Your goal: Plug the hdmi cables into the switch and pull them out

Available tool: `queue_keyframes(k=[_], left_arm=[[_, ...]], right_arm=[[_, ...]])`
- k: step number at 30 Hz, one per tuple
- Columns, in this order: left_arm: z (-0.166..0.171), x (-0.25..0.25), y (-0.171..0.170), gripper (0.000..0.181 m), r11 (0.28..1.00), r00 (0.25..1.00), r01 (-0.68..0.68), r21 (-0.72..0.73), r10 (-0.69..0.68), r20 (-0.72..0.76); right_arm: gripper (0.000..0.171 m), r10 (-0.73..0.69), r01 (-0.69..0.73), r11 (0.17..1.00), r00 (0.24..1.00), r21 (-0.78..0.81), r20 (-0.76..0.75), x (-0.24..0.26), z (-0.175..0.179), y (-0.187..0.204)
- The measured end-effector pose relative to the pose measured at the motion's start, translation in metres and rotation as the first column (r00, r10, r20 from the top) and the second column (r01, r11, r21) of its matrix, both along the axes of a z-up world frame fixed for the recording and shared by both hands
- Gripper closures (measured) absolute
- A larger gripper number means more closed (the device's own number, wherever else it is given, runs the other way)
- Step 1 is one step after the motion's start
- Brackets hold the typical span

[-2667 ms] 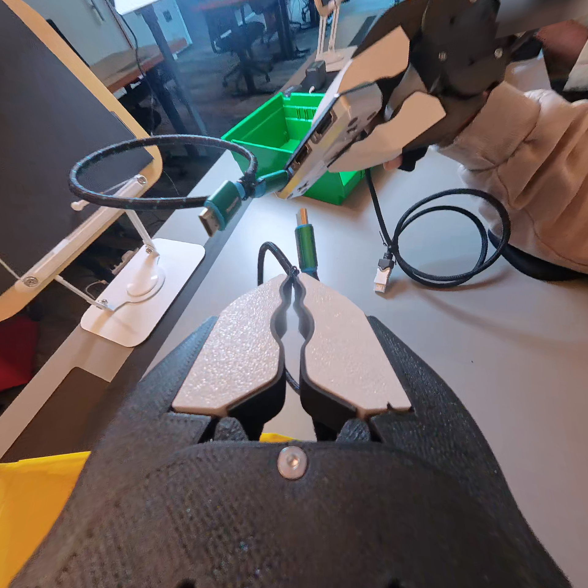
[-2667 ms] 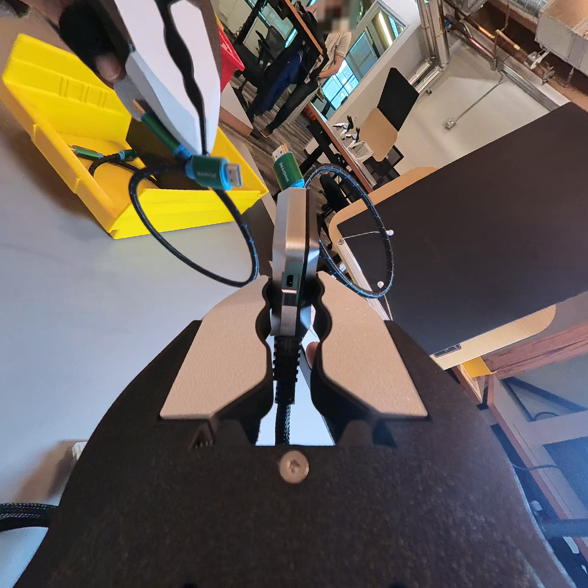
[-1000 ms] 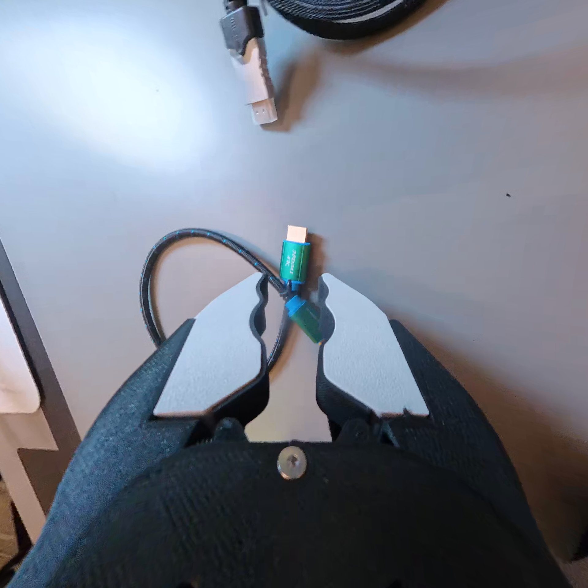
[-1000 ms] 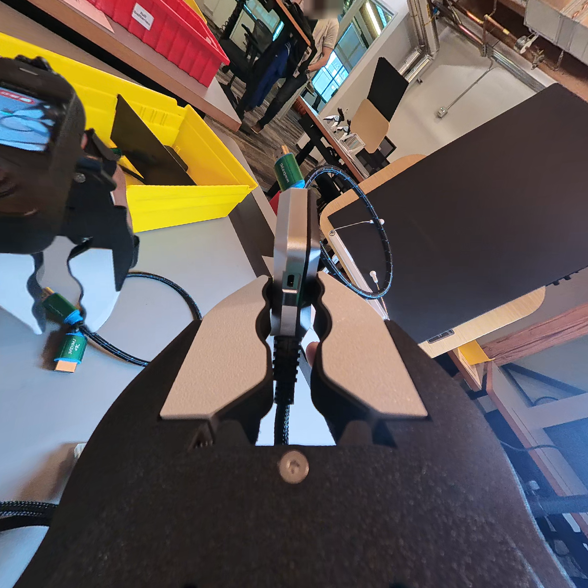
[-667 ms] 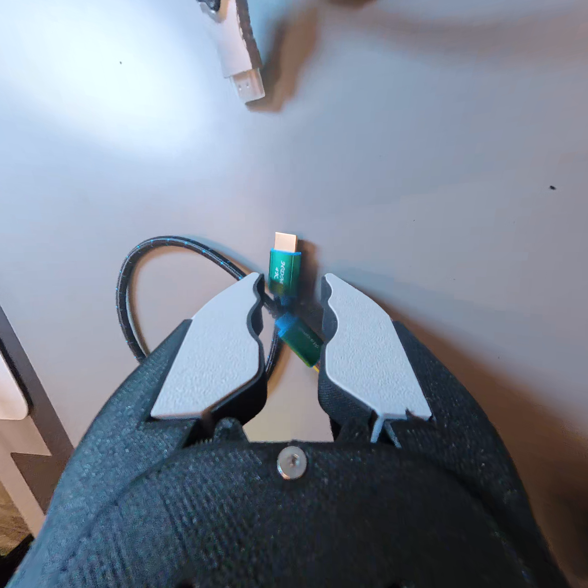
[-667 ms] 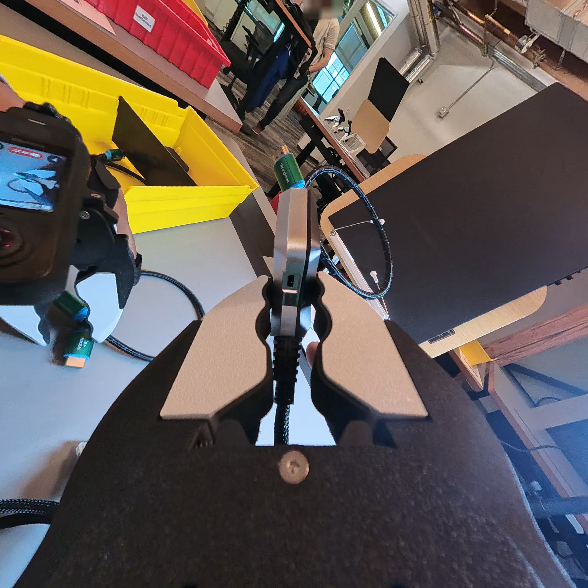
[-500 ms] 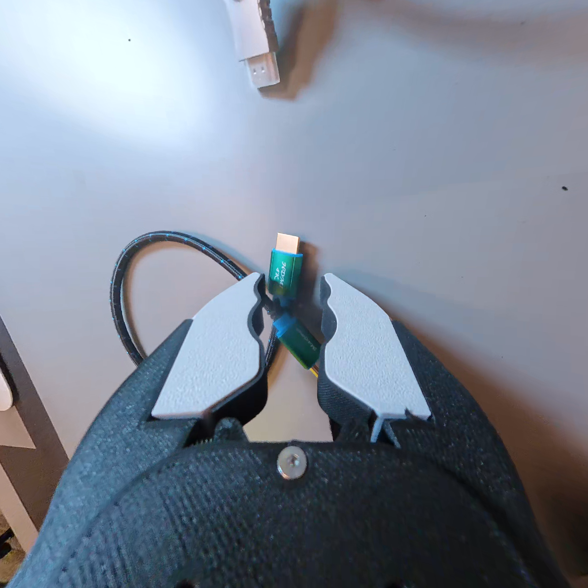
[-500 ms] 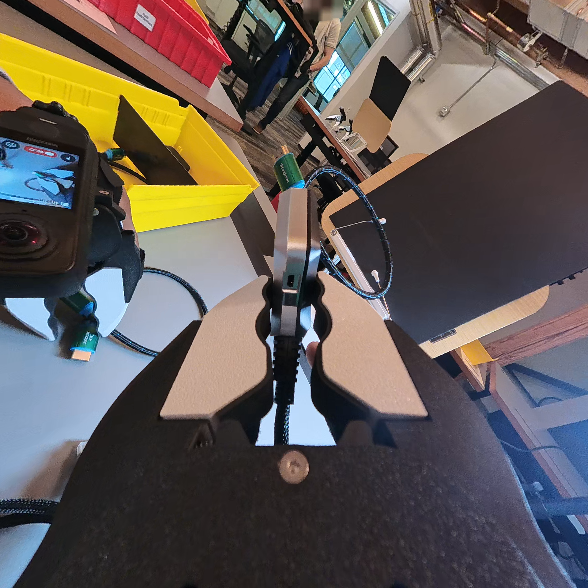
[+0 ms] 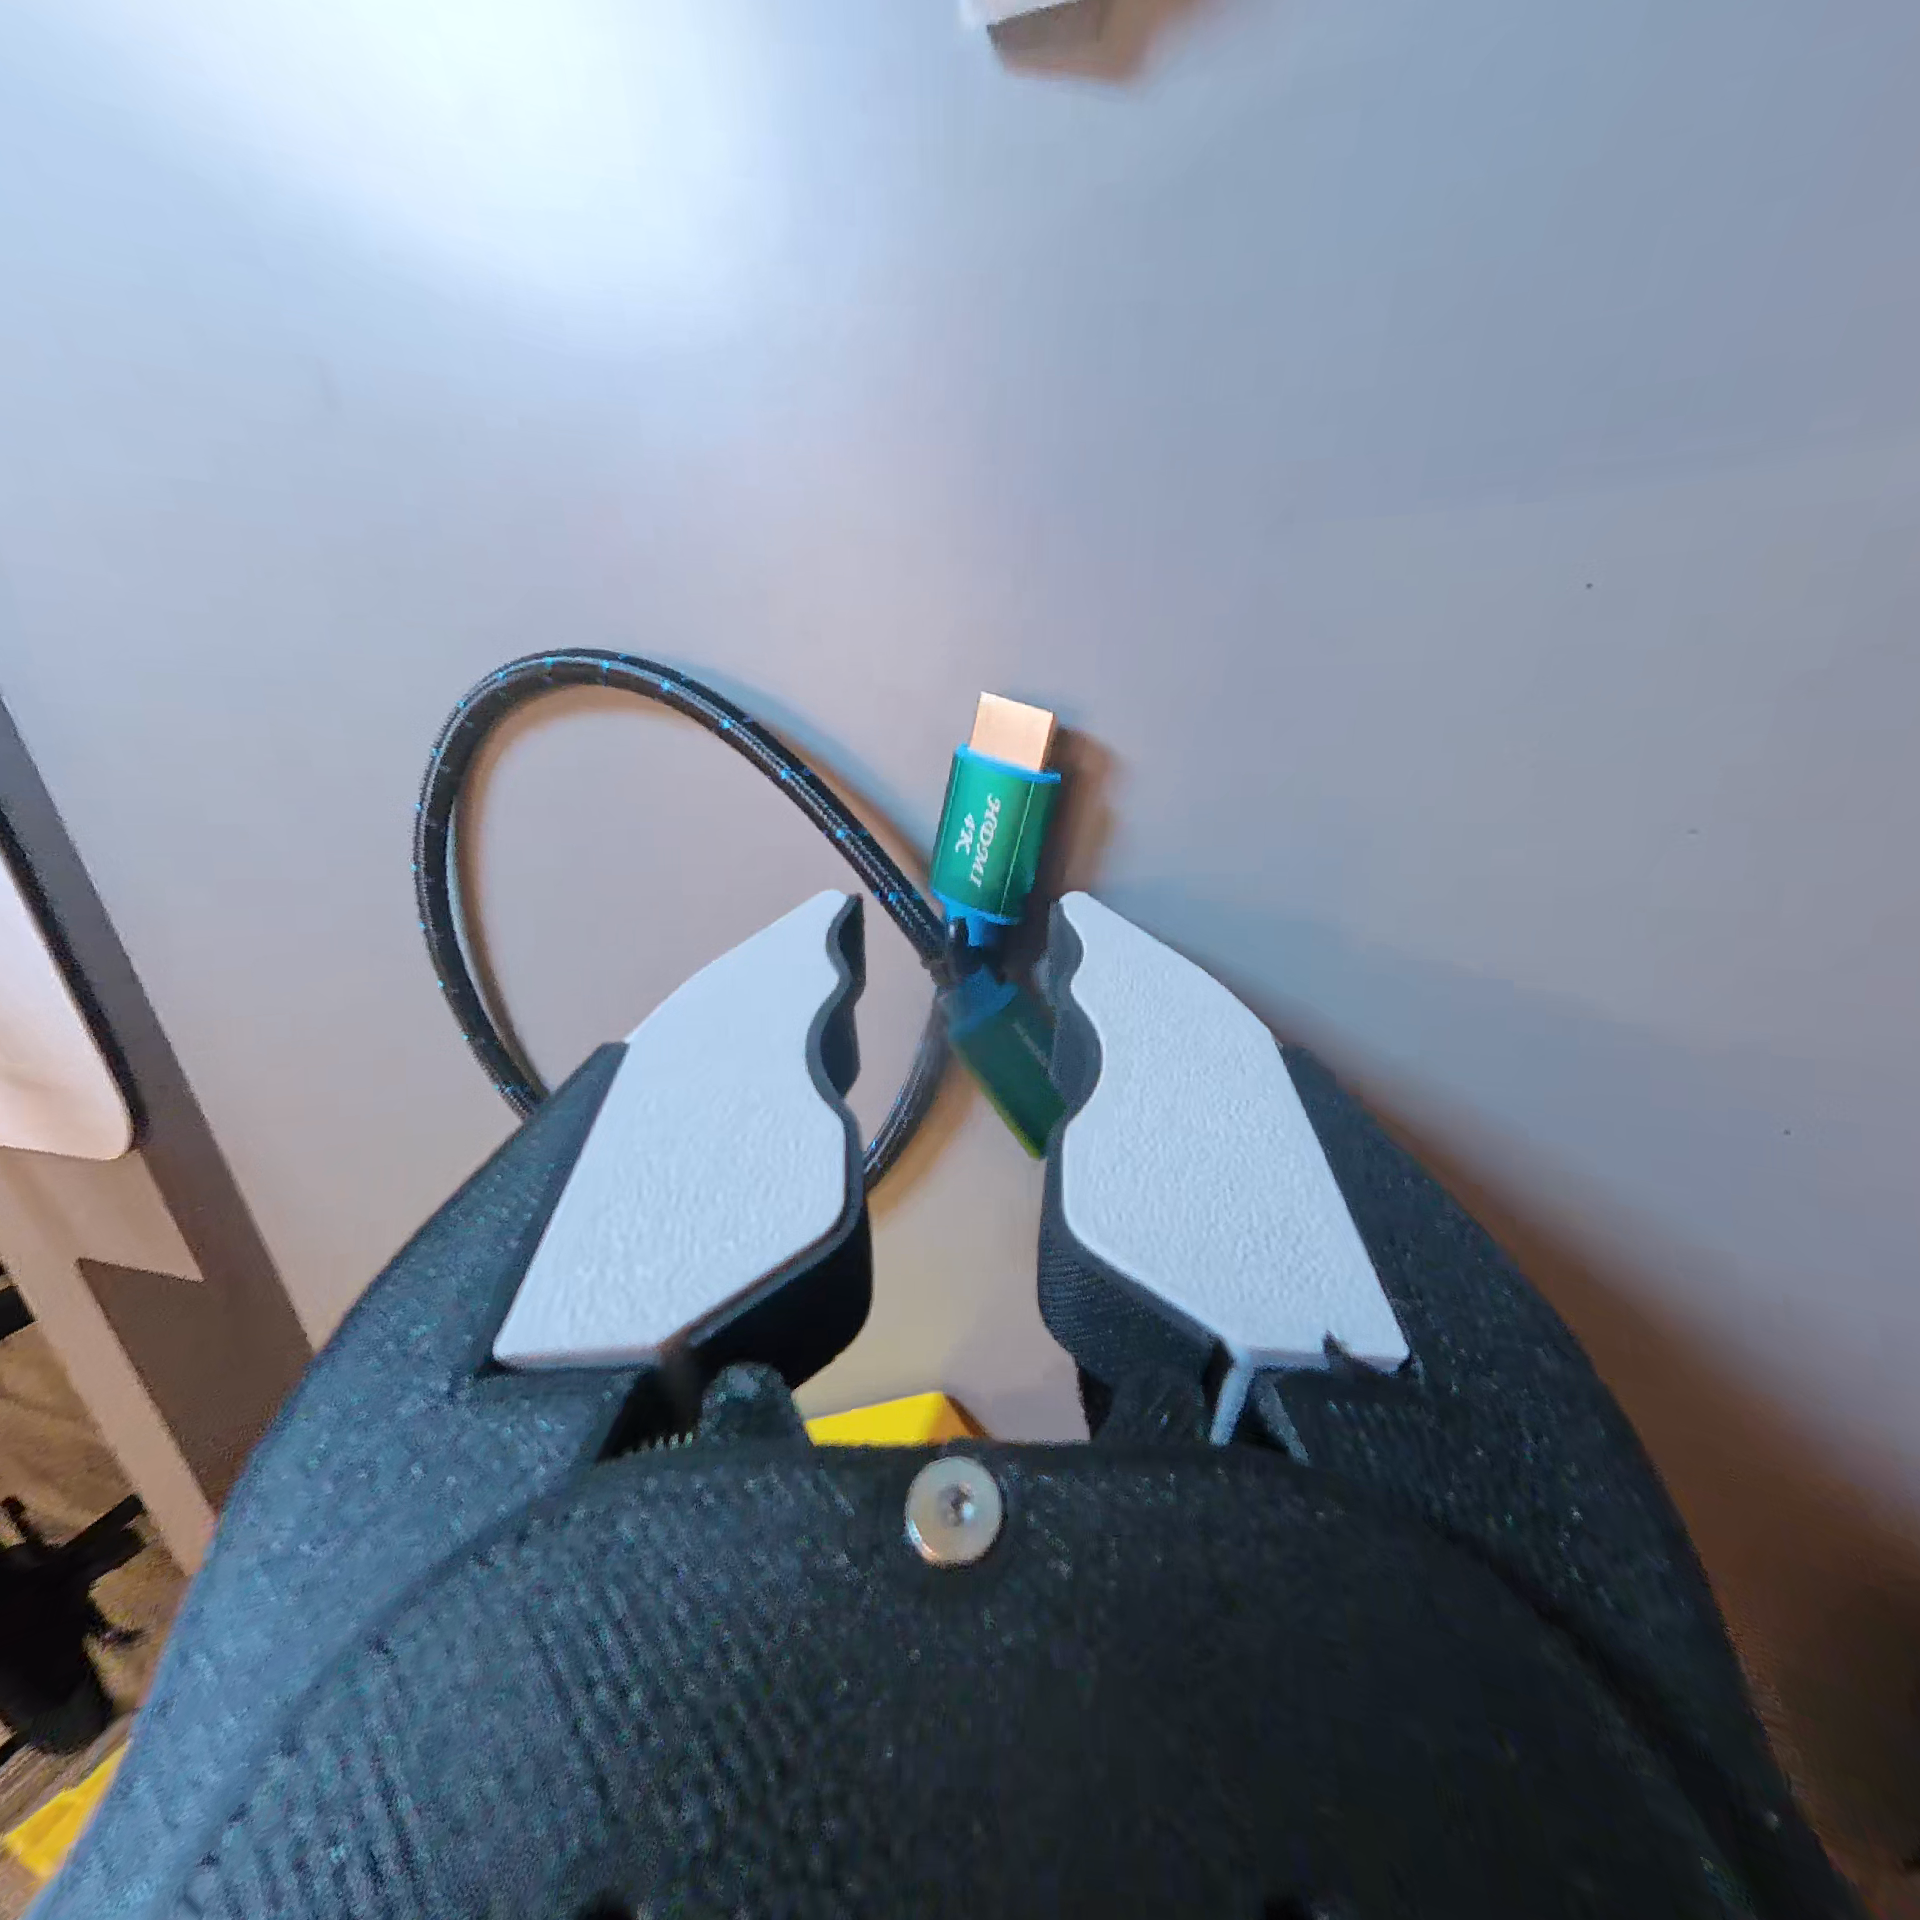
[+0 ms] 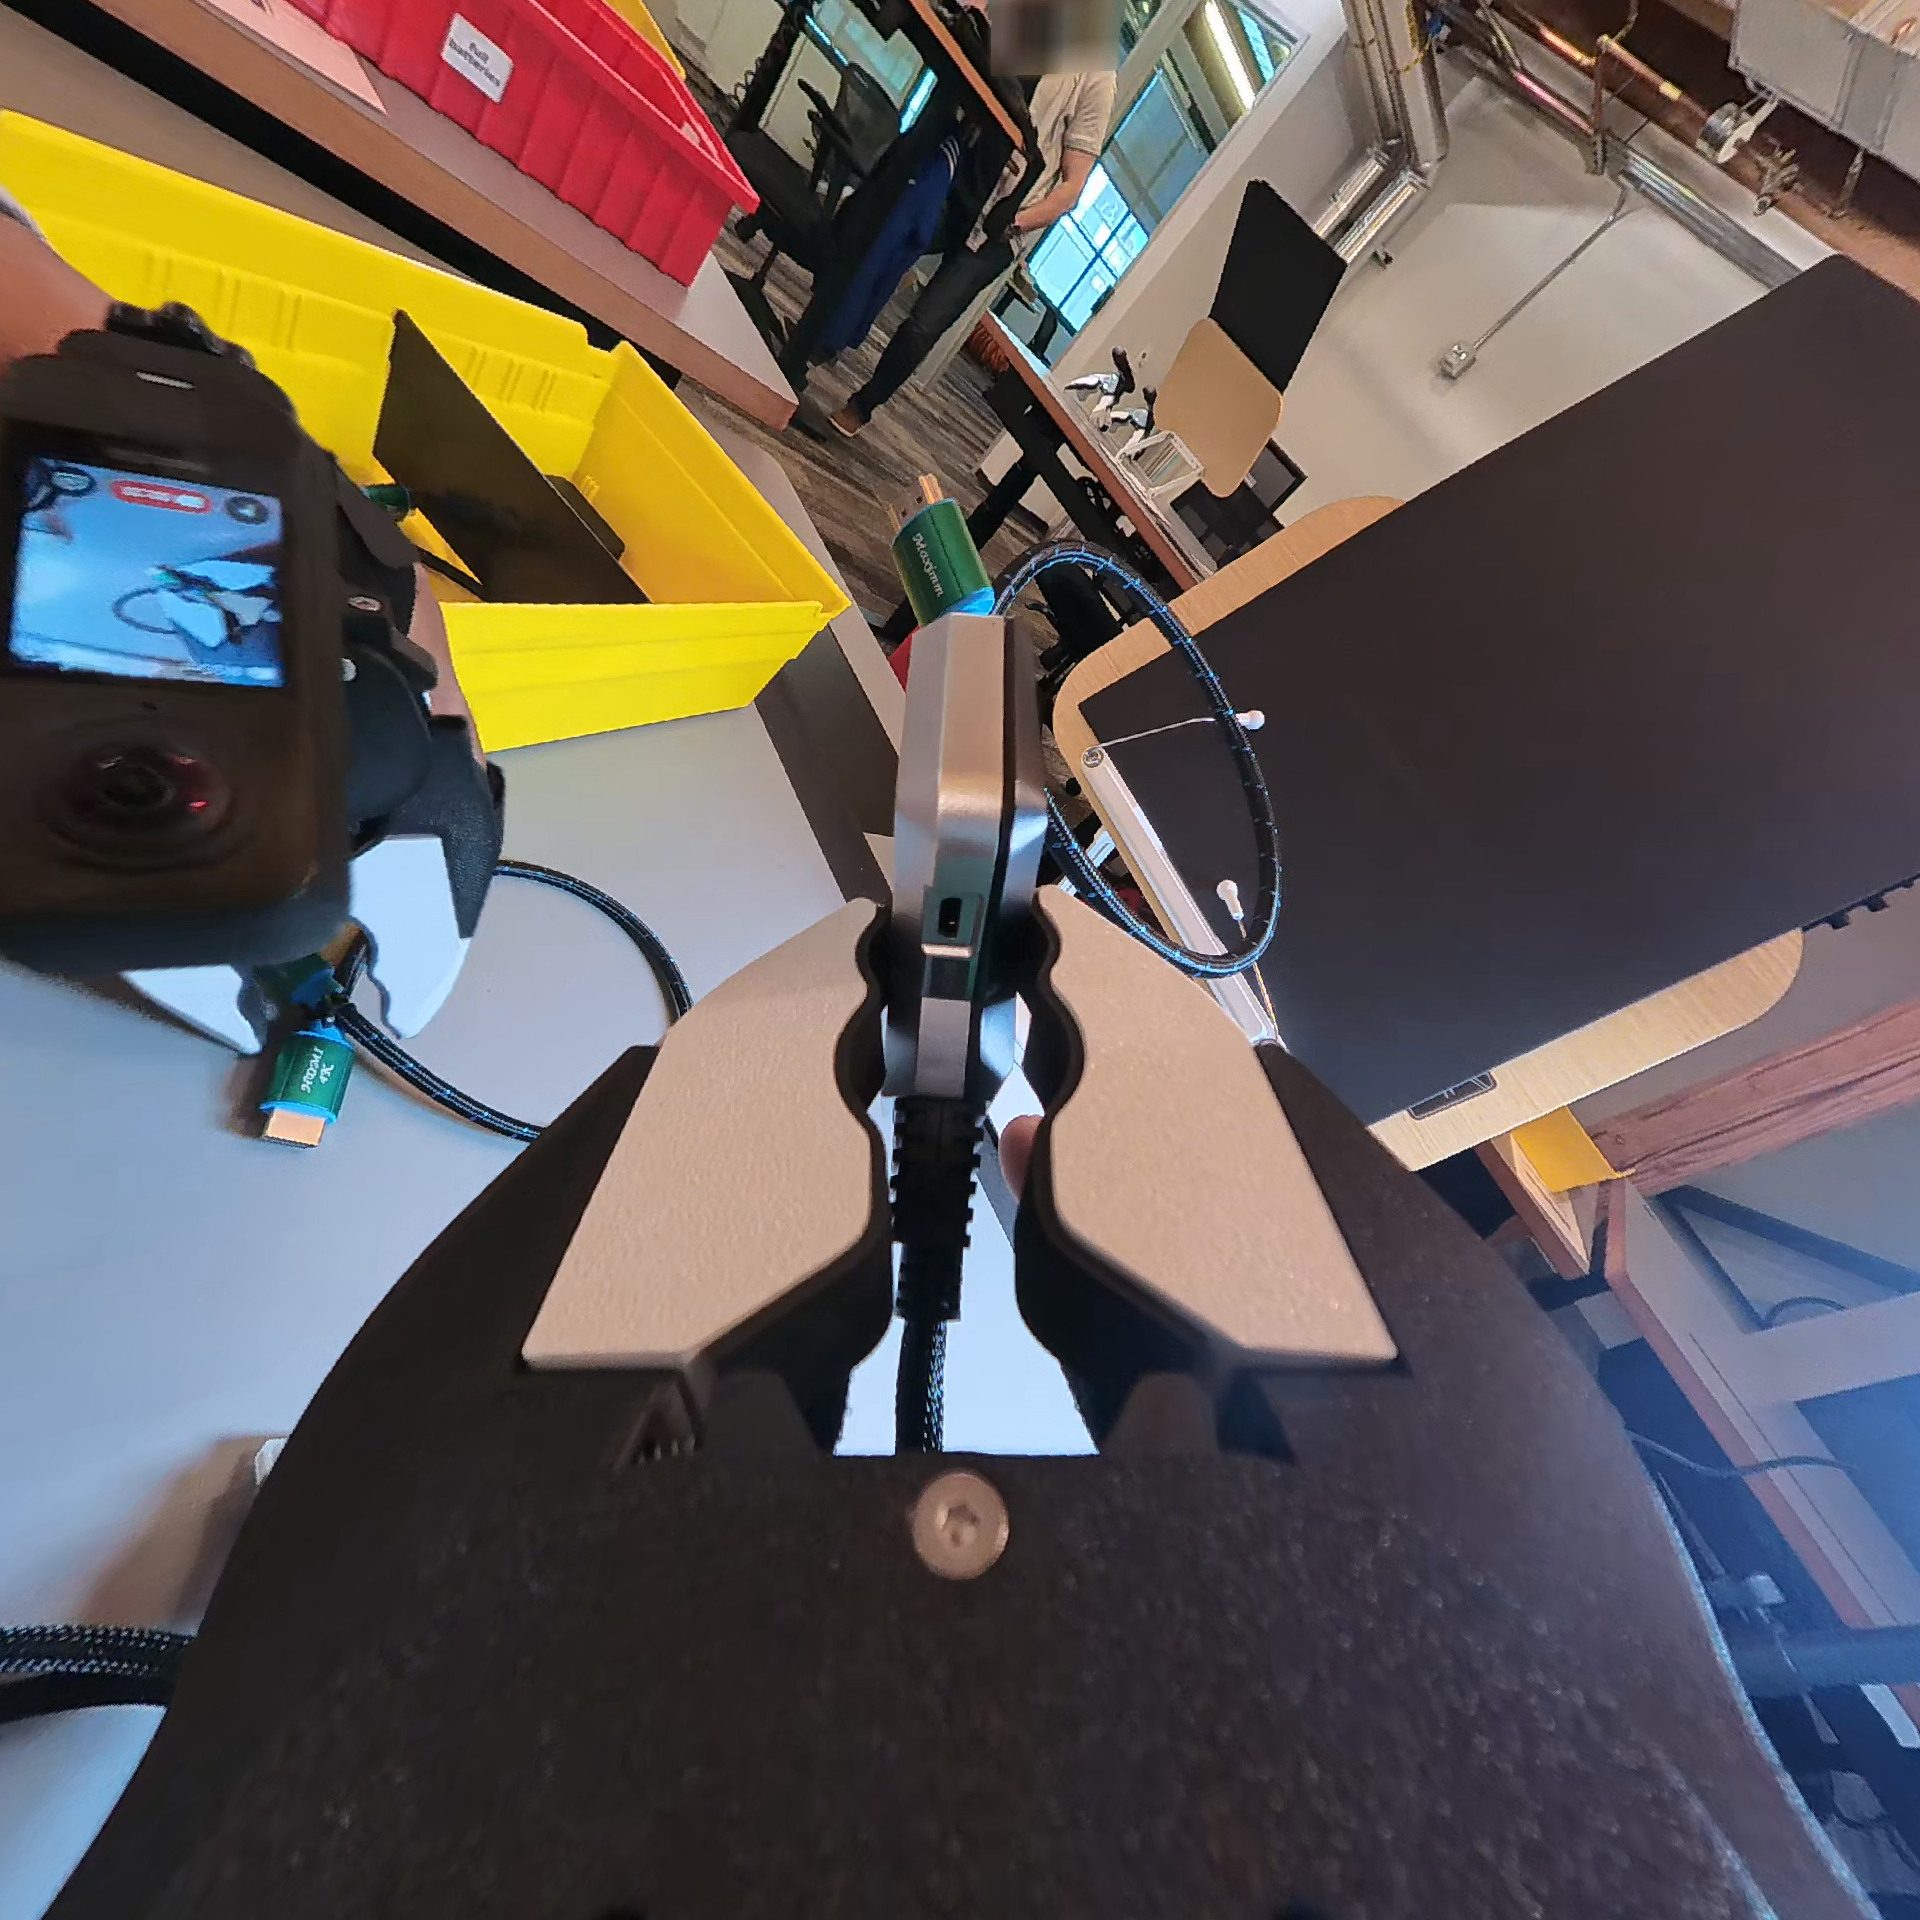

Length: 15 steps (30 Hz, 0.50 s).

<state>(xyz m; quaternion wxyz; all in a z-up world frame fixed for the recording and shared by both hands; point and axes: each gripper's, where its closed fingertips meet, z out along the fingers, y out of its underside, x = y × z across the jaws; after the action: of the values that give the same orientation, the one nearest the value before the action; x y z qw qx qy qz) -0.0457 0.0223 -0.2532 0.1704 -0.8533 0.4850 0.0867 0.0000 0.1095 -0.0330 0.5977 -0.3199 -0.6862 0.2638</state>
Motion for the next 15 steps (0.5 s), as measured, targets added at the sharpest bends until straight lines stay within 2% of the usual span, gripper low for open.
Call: queue_keyframes(k=[7, 15], left_arm=[[-0.003, 0.001, -0.002, 0.155, 0.997, 0.982, -0.072, -0.041, 0.078, 0.173], [-0.005, 0.002, -0.003, 0.157, 0.986, 0.950, -0.131, -0.103, 0.155, 0.270]], right_arm=[[0.148, 0.010, -0.010, 1.000, 1.000, -0.013, 0.005, -0.002, -0.003, -0.002], [0.148, 0.029, -0.028, 1.000, 0.999, -0.008, 0.026, -0.010, -0.011, -0.011]])
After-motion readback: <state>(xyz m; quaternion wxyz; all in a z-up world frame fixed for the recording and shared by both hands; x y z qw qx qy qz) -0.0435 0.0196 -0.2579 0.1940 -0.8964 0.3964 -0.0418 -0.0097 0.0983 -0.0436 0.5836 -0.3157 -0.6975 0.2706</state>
